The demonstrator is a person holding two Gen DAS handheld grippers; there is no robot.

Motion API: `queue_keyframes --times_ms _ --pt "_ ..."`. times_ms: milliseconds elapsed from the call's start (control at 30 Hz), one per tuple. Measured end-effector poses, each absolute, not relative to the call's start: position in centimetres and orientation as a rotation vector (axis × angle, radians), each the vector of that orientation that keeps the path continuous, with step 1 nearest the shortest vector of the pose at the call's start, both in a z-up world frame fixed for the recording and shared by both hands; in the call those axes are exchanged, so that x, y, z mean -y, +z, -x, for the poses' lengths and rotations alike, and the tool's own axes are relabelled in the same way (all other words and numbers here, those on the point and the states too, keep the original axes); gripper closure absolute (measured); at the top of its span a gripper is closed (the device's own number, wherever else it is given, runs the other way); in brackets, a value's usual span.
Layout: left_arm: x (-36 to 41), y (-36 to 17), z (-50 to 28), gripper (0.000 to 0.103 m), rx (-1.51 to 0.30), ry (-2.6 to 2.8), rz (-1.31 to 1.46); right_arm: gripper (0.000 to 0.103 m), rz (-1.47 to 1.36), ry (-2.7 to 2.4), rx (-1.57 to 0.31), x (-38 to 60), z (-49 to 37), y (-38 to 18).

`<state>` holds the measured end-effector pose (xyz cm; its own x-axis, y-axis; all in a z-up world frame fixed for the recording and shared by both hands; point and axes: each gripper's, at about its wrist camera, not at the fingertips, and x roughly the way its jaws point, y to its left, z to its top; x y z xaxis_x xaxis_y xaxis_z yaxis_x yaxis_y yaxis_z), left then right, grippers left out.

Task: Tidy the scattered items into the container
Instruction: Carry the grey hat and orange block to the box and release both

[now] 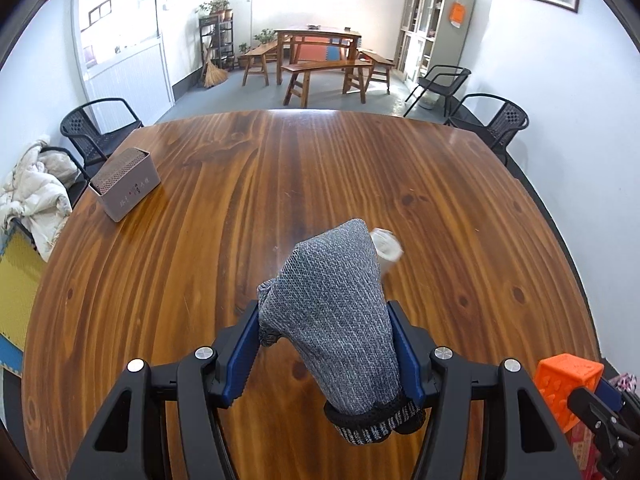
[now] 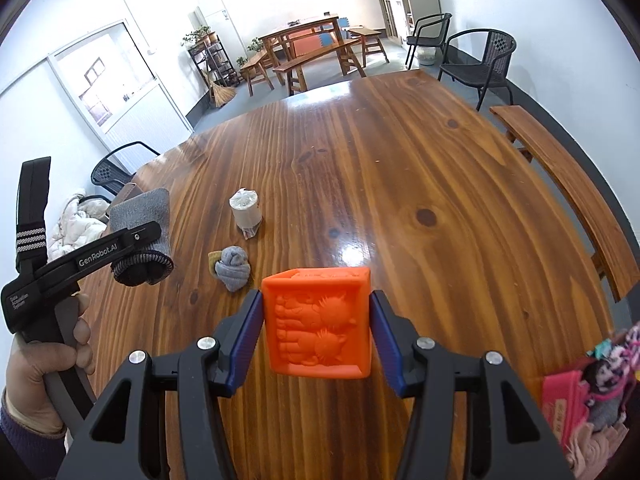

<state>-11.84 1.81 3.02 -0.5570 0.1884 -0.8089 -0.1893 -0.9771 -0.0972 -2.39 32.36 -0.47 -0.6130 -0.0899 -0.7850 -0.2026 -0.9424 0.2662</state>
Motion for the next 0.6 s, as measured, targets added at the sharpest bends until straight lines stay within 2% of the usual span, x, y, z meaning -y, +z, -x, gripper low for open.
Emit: queue_keyframes --times_ms 600 --pt "-13.9 5.7 -2.0 0.041 -0.105 2.369 1.248 0.046 1.176 2.586 -0.592 -42.6 -12.6 2.6"
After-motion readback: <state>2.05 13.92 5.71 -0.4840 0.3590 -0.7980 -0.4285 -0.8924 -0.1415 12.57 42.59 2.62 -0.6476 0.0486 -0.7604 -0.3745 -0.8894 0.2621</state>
